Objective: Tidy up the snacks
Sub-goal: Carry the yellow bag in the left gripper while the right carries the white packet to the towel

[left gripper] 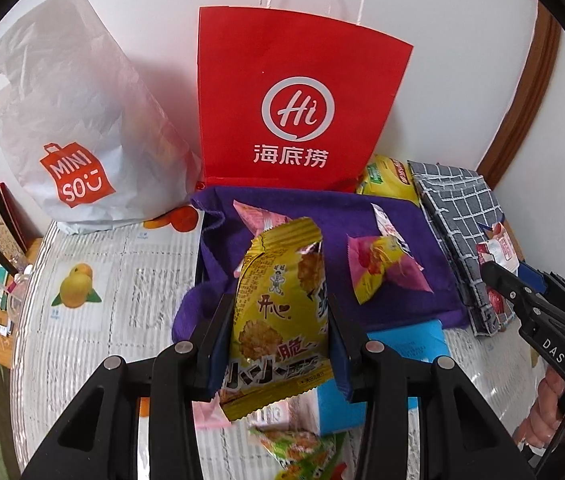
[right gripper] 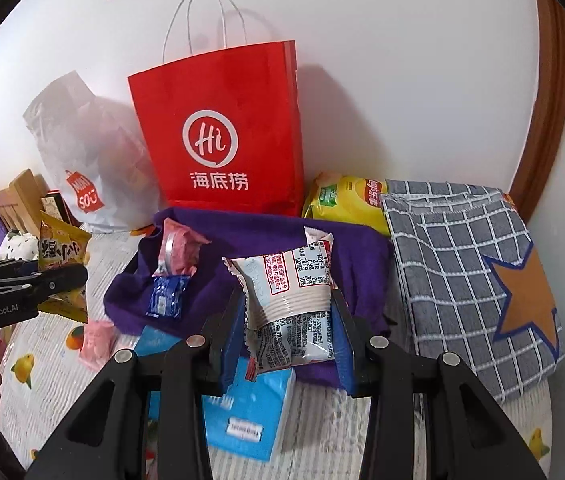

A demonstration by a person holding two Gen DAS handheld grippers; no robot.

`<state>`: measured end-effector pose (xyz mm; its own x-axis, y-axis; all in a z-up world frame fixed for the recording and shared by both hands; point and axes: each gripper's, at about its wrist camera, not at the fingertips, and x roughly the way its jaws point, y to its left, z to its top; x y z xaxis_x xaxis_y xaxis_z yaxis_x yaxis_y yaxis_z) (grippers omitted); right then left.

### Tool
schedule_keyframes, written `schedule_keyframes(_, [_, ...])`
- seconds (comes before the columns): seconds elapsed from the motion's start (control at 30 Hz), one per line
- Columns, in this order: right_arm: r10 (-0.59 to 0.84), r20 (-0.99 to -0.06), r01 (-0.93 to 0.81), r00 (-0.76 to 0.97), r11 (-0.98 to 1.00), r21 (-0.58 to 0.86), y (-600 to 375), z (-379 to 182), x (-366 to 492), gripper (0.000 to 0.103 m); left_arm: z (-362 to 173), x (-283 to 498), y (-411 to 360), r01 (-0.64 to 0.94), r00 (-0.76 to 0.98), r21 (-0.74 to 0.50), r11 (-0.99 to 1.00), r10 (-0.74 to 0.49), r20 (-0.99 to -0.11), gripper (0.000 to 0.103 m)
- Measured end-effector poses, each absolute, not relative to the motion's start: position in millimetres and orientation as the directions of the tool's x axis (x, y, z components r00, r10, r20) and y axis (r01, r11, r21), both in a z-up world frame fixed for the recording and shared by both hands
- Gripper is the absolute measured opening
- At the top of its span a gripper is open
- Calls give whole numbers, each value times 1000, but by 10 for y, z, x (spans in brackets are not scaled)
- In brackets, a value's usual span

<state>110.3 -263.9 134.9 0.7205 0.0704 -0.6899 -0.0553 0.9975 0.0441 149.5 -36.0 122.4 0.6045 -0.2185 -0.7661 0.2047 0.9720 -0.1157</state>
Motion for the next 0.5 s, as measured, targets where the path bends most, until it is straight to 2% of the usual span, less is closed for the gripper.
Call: schedule_keyframes(0.5, [51,-714,-40,698,999,32,-2696,1095,1581,40,1090,1909,-398,207,590,-116,972,-218,-777,40])
